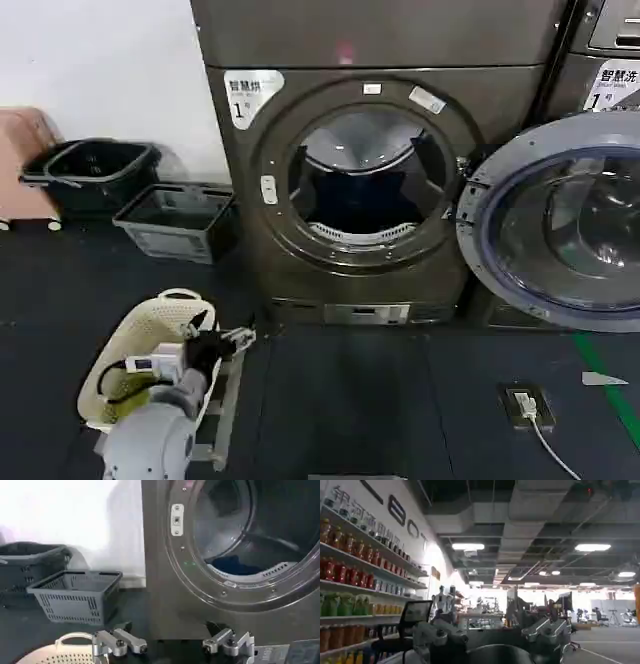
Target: Grasp the clothes from the dryer.
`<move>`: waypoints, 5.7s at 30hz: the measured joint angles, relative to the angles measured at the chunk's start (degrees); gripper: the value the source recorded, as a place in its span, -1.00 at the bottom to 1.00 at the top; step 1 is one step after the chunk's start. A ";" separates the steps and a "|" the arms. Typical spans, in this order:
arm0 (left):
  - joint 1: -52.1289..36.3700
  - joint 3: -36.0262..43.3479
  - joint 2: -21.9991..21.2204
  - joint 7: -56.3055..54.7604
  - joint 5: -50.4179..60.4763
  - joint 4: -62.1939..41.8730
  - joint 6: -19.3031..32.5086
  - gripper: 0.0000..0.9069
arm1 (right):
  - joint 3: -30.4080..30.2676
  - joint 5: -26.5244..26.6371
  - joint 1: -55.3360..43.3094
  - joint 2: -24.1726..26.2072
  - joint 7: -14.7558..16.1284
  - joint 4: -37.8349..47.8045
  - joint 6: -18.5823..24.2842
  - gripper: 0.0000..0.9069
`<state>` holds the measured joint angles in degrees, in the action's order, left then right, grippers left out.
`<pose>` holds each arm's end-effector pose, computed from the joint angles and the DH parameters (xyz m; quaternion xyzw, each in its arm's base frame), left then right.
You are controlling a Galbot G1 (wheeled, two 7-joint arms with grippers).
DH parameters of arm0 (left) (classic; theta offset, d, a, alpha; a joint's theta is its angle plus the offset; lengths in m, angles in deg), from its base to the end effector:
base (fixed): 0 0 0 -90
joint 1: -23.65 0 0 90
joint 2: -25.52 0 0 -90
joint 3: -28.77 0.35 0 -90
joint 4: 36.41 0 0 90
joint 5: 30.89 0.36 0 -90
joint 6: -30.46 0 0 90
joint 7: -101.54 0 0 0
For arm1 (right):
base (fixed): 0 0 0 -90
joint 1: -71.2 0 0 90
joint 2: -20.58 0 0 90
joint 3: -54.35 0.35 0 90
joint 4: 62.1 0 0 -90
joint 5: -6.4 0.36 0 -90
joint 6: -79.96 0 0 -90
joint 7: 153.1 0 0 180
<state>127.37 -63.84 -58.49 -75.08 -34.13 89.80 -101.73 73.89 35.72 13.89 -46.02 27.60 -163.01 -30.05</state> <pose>0.2498 0.0275 -0.2002 -0.0250 -0.9846 -0.0248 0.1710 -0.1678 -0.4177 -0.0425 0.6904 0.7038 -0.1260 0.1105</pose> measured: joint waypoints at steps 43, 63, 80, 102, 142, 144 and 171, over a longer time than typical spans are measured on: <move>0.94 0.18 0.22 -0.10 -0.44 0.41 0.00 1.00 | 0.06 0.72 0.83 0.04 -5.06 2.37 1.93 1.00; 0.88 0.27 0.19 -0.08 -0.20 -0.02 0.00 1.00 | -0.11 0.86 0.81 -0.29 -5.13 2.70 2.05 1.00; 0.62 0.90 0.08 0.20 0.59 -0.29 0.00 1.00 | 0.05 1.01 0.90 -0.46 -6.05 2.79 3.07 1.00; 0.21 1.09 0.71 0.37 0.70 -0.45 0.00 1.00 | -0.45 2.90 1.05 -1.24 -7.71 1.71 5.42 1.00; 0.31 1.08 0.47 0.68 1.36 -1.28 0.00 1.00 | -0.18 3.16 1.50 -2.03 -8.00 2.27 5.67 1.00; 0.36 1.08 0.45 0.68 1.39 -1.26 0.00 1.00 | -0.18 3.15 1.50 -2.06 -8.01 2.27 5.68 1.00; 0.22 1.13 0.63 0.50 1.33 -1.31 0.00 1.00 | -0.39 3.03 1.88 -2.03 -7.93 3.01 5.87 1.00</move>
<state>127.59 -62.71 -57.85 -74.58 -32.80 88.50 -101.73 73.50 38.75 15.77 -48.06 19.68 -160.00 -24.18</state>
